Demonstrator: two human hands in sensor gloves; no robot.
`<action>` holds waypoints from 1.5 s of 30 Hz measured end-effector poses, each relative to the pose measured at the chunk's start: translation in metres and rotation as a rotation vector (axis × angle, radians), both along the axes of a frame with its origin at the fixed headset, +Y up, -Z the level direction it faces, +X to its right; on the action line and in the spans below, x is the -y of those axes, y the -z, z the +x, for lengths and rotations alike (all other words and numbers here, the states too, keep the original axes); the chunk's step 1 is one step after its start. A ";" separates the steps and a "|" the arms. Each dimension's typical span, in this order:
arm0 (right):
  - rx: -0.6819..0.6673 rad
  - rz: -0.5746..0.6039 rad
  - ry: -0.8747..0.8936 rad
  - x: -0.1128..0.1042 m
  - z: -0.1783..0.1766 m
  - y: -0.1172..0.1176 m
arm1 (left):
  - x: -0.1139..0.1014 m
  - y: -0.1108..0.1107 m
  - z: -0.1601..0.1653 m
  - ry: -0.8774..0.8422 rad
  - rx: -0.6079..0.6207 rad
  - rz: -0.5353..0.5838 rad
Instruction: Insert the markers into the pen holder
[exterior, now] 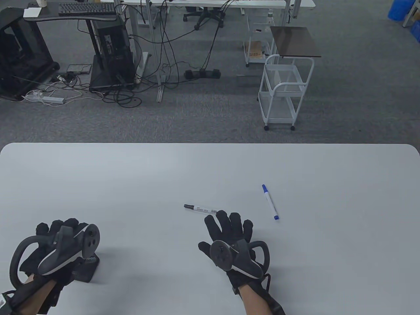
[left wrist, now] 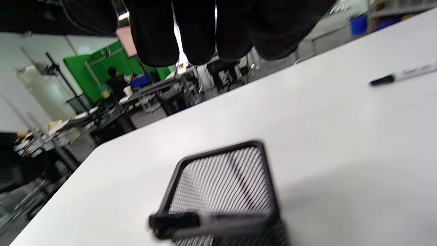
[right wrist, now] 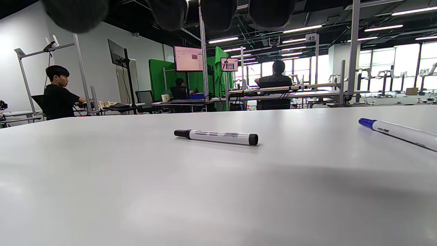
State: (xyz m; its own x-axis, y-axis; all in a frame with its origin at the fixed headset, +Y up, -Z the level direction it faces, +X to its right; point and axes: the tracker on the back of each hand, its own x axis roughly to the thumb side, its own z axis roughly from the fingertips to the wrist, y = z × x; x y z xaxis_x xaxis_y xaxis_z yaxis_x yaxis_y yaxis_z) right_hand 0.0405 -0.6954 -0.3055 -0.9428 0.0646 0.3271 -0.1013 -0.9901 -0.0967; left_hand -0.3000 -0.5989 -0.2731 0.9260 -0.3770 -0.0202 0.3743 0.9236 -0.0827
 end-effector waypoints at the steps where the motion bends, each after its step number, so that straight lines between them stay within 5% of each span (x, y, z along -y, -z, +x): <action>1: -0.001 0.002 -0.001 0.000 0.000 0.000 | -0.001 -0.002 0.006 -0.024 0.016 0.027; 10: -0.012 0.029 0.001 -0.008 -0.003 -0.005 | 0.018 -0.017 0.061 -0.362 0.187 0.262; 19: -0.033 0.030 0.013 -0.009 -0.006 -0.007 | 0.048 -0.009 0.083 -0.526 0.227 0.255; 35: -0.054 0.022 -0.003 -0.007 -0.013 -0.009 | 0.081 0.003 0.099 -0.478 0.219 0.237; 45: -0.044 0.013 0.011 -0.007 -0.011 -0.007 | 0.080 0.009 0.093 -0.480 0.201 0.236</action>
